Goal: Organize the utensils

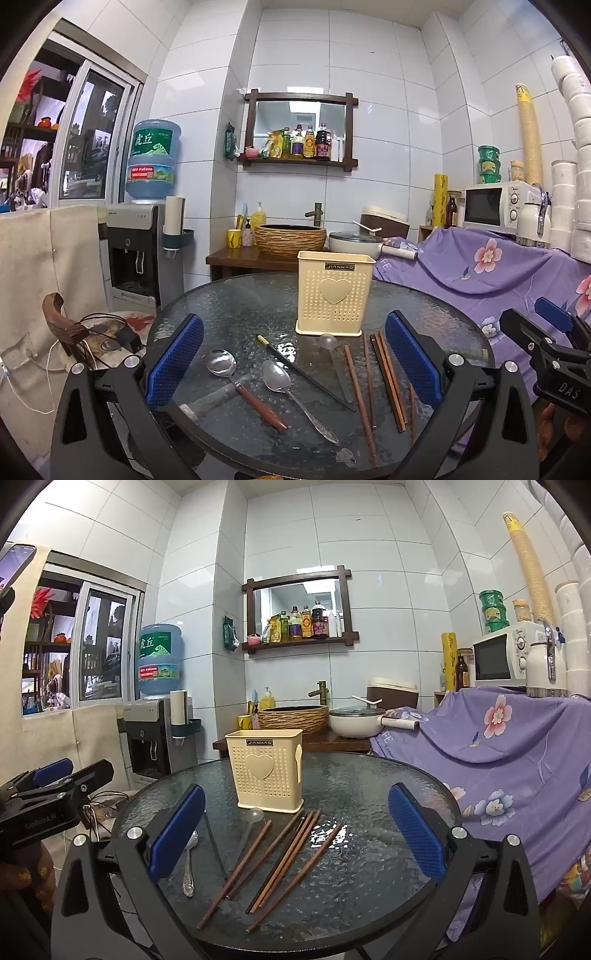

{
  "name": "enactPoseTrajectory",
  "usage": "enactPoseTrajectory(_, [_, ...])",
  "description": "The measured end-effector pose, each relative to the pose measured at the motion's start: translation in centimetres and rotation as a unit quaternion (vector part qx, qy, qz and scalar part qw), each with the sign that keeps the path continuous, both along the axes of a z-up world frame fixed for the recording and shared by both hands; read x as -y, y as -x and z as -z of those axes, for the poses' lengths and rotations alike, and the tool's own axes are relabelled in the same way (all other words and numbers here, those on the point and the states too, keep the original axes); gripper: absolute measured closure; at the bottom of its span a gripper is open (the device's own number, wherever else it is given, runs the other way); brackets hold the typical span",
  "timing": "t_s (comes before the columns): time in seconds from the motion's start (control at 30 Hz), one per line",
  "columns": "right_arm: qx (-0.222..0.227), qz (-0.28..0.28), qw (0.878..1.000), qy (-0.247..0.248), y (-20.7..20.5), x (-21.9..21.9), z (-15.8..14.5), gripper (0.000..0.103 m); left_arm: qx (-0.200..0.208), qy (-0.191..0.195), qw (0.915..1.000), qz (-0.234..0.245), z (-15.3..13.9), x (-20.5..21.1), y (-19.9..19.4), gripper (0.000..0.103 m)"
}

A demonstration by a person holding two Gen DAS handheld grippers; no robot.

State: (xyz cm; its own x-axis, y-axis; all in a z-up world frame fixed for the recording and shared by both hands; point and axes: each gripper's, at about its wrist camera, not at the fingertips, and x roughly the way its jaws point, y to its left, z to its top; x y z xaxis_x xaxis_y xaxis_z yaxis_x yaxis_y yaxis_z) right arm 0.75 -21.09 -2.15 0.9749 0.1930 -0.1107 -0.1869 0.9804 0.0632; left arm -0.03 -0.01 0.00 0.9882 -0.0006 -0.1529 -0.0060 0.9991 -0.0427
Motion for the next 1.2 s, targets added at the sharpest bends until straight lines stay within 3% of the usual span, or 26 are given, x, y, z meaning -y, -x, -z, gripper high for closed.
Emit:
enactPoseTrajectory(0.57, [-0.001, -0.001, 1.000, -0.002, 0.0, 0.0, 0.1, 0.005, -0.006, 0.003, 1.0000, 0.000, 0.0, 0.0, -0.1, 0.006])
enactPoseTrajectory(1.2, [-0.004, -0.001, 1.000, -0.002, -0.2, -0.2, 0.4, 0.005, -0.011, 0.002, 0.9999, 0.001, 2.0, -1.2, -0.8, 0.006])
